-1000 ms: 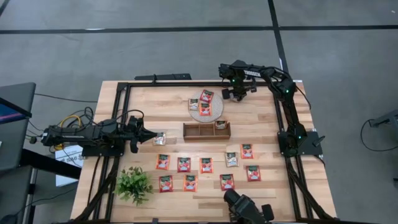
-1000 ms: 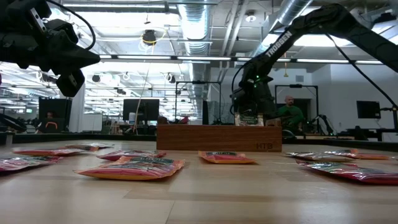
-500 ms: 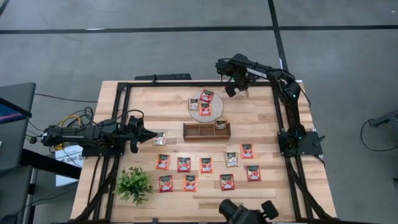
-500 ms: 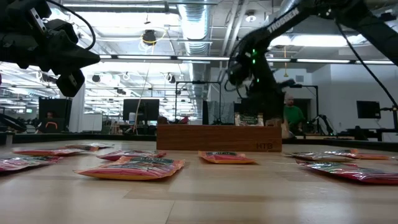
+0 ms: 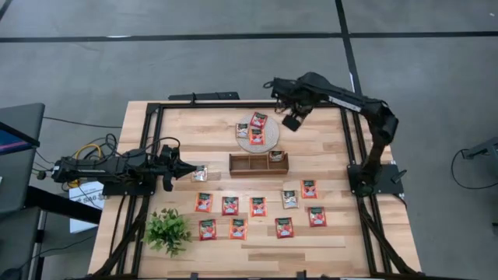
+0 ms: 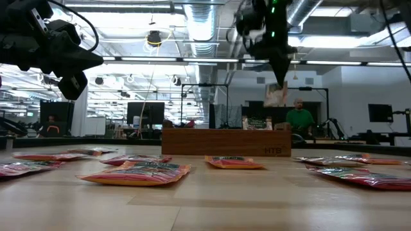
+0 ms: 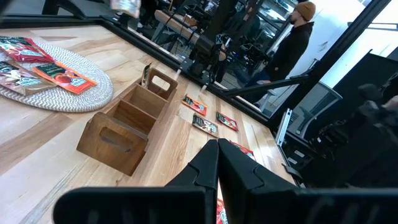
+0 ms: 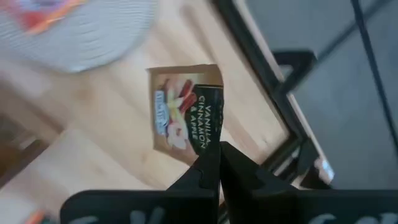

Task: Pick & Place Tea
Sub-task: Put the brown tea bag into the right section of the wooden organizer

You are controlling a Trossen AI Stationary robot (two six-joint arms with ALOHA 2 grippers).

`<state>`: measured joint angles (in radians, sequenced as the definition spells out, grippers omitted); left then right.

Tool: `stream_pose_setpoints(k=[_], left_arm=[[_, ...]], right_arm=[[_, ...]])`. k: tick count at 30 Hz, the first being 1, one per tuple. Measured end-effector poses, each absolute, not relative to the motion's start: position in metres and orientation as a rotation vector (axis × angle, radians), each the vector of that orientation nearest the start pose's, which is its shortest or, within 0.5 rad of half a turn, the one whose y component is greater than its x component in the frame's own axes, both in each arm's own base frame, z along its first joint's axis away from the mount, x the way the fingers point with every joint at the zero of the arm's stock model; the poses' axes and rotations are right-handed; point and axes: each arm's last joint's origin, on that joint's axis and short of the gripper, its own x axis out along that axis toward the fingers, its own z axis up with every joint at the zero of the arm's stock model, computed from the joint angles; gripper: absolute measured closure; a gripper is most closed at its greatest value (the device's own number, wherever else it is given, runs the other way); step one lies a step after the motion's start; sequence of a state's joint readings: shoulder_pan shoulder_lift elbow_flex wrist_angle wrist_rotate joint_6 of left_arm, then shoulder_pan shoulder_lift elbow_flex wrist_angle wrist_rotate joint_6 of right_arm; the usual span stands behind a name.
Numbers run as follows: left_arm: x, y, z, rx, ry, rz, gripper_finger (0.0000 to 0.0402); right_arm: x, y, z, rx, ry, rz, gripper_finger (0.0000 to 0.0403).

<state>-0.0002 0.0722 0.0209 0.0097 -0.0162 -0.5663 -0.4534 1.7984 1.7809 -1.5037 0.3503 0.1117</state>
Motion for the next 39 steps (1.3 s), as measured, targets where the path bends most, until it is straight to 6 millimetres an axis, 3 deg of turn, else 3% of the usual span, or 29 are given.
stream_pose_setpoints(k=[8, 14, 19, 24, 29, 39], left_arm=[[0.101, 0.000, 0.166, -0.568, 0.036, 0.027, 0.0402], [0.101, 0.000, 0.166, -0.570, 0.036, 0.027, 0.0402], [0.101, 0.000, 0.166, -0.570, 0.036, 0.027, 0.0402], [0.101, 0.000, 0.166, -0.570, 0.035, 0.027, 0.0402], [0.101, 0.000, 0.166, -0.570, 0.035, 0.027, 0.0402], [0.101, 0.000, 0.166, -0.570, 0.037, 0.024, 0.0402]], right_arm=[[0.311, -0.081, 0.332, -0.030, 1.496, -0.465, 0.0403], [0.331, -0.033, 0.324, -0.165, 1.468, -0.322, 0.0403], [0.345, -0.007, 0.310, -0.245, 1.481, -0.245, 0.0403], [0.356, 0.005, 0.288, -0.309, 1.553, -0.195, 0.0403], [0.366, 0.004, 0.271, -0.345, 1.591, -0.196, 0.0403], [0.370, -0.014, 0.259, -0.312, 1.609, -0.224, 0.0403]])
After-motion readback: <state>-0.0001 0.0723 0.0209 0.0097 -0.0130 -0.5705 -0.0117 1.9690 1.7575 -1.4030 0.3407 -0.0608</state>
